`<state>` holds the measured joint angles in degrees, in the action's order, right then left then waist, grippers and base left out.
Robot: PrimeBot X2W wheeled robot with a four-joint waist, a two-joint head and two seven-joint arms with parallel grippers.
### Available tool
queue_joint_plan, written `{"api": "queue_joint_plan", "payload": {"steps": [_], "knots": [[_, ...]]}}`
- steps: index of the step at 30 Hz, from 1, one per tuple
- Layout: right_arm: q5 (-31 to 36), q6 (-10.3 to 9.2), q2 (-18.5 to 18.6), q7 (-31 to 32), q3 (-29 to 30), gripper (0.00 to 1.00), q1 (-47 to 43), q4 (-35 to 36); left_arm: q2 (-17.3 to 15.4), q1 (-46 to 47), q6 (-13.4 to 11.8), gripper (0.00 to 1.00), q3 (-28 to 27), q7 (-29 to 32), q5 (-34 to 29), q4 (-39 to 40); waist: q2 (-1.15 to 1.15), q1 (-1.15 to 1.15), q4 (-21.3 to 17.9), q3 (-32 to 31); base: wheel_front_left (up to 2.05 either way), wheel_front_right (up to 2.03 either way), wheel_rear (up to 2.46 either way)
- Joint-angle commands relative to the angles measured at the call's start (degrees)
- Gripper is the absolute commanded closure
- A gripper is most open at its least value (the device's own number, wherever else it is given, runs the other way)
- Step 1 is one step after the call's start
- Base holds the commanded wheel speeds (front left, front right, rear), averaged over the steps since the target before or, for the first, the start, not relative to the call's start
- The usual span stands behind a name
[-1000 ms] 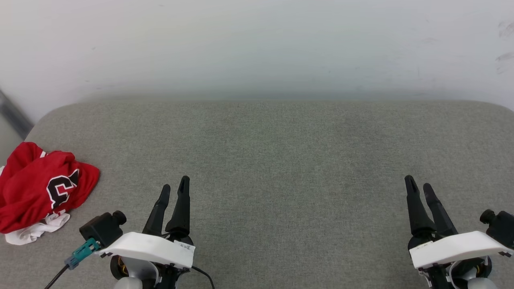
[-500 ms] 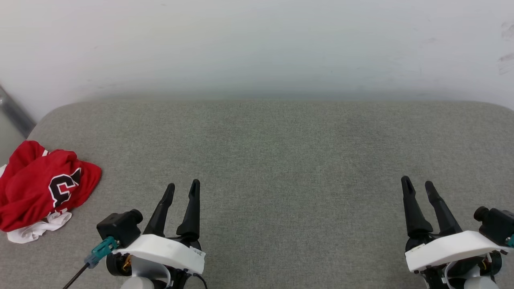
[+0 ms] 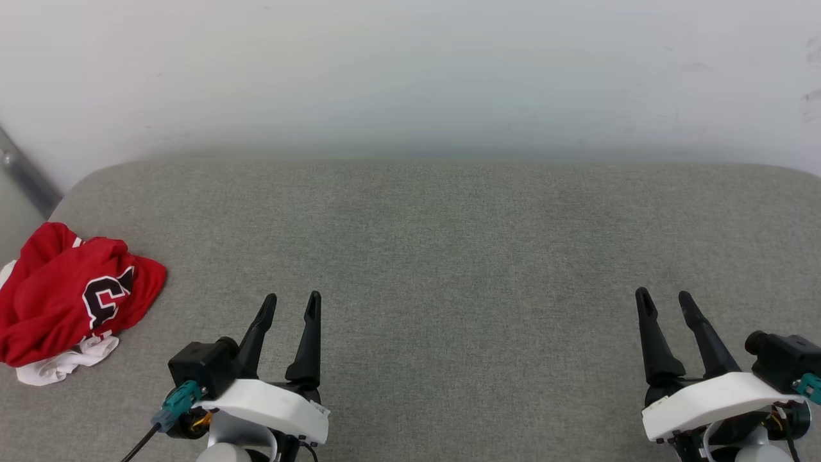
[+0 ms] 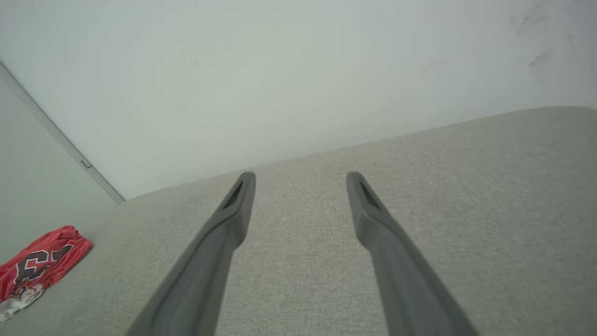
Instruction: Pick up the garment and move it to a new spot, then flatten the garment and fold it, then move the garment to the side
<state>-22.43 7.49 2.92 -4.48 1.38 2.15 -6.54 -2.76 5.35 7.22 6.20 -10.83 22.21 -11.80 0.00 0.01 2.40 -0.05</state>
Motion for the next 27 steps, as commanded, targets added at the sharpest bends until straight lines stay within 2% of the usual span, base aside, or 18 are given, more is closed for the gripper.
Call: {"api": "queue_joint_plan", "payload": {"steps": [1,27], "knots": [[1.3,0.0,0.0,-0.1,0.1,0.0,-0.1,0.4,-0.1,1.3,-0.1,0.0,-0.1,-0.7,-1.5,0.1,0.0,0.0,0.1,0.0,0.0,0.0,0.0],[10.6,-0.01,-0.1,-1.5,0.8,0.0,-0.9,-0.2,-0.2,1.5,-0.7,0.0,0.9,-3.5,-11.4,-2.7,0.0,-0.01,0.5,-0.1,0.0,0.0,0.0]]}}
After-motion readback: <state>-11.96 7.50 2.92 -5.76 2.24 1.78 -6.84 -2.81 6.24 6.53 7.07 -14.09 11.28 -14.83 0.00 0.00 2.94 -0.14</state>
